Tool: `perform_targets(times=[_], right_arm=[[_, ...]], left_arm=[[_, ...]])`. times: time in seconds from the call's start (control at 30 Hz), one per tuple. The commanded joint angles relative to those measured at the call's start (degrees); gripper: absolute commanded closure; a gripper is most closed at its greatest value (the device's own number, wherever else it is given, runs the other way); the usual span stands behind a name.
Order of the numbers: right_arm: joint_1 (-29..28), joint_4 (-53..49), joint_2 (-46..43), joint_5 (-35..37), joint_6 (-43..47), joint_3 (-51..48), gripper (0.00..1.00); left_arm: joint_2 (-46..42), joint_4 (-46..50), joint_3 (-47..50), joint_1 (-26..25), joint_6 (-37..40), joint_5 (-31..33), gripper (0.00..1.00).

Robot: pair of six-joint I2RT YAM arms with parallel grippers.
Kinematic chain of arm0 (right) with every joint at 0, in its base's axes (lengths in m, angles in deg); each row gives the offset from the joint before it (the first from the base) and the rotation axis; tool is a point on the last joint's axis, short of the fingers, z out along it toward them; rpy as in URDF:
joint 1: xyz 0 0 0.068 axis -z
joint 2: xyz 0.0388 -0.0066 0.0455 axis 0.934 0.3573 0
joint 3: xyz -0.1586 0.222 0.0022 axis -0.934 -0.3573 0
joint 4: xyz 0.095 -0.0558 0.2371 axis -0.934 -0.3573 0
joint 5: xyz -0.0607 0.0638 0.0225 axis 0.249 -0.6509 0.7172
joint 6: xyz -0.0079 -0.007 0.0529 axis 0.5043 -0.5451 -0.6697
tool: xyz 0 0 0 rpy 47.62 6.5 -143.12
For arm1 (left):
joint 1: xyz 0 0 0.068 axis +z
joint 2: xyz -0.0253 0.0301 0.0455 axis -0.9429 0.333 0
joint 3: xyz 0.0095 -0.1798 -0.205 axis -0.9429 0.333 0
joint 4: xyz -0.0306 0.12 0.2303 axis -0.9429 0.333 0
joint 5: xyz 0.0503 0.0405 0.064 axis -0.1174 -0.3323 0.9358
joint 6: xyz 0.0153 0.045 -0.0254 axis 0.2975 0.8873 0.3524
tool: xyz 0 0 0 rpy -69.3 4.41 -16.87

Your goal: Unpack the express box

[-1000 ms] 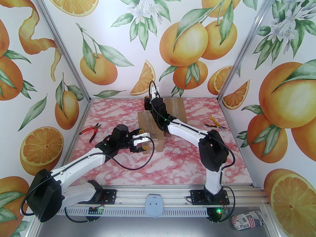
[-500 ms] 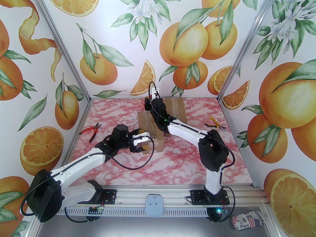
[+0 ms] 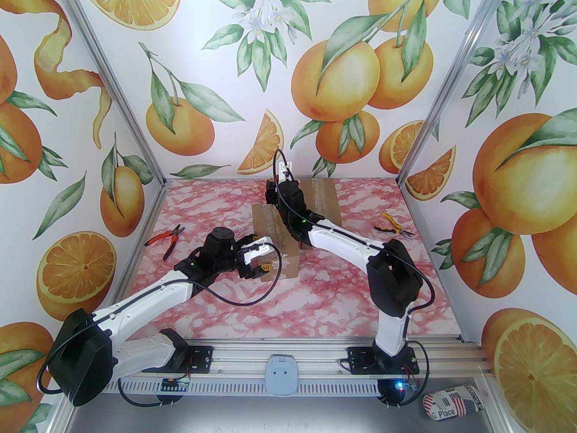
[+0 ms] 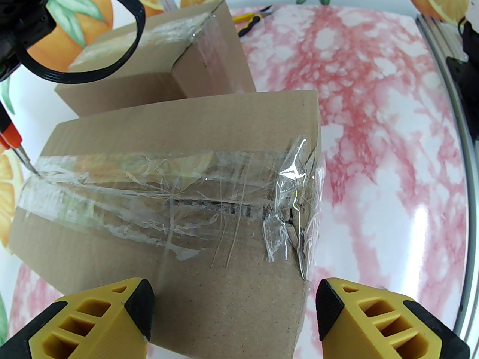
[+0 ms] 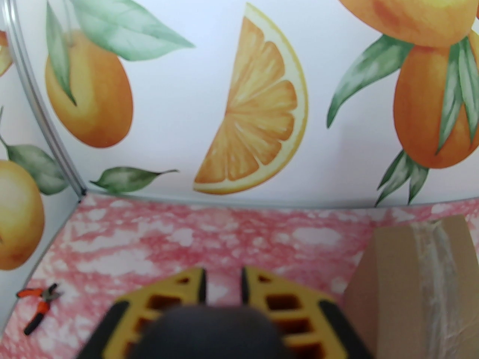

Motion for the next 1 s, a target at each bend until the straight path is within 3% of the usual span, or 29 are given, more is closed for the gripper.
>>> perform_targets(times=[0.0,0.97], right_arm=[[-0.36,-4.00,-2.31,-0.10,-1.91,-1.14,1.00],[-4.09,-17.84,-4.56,3.29,-5.40,-0.87,1.00]], left_arm=[[1.85,4.95,2.68,0.13,-4.31,3.38,0.25],[1.43,-1.73,3.60,-1.22,-12.12,11.56,0.25]])
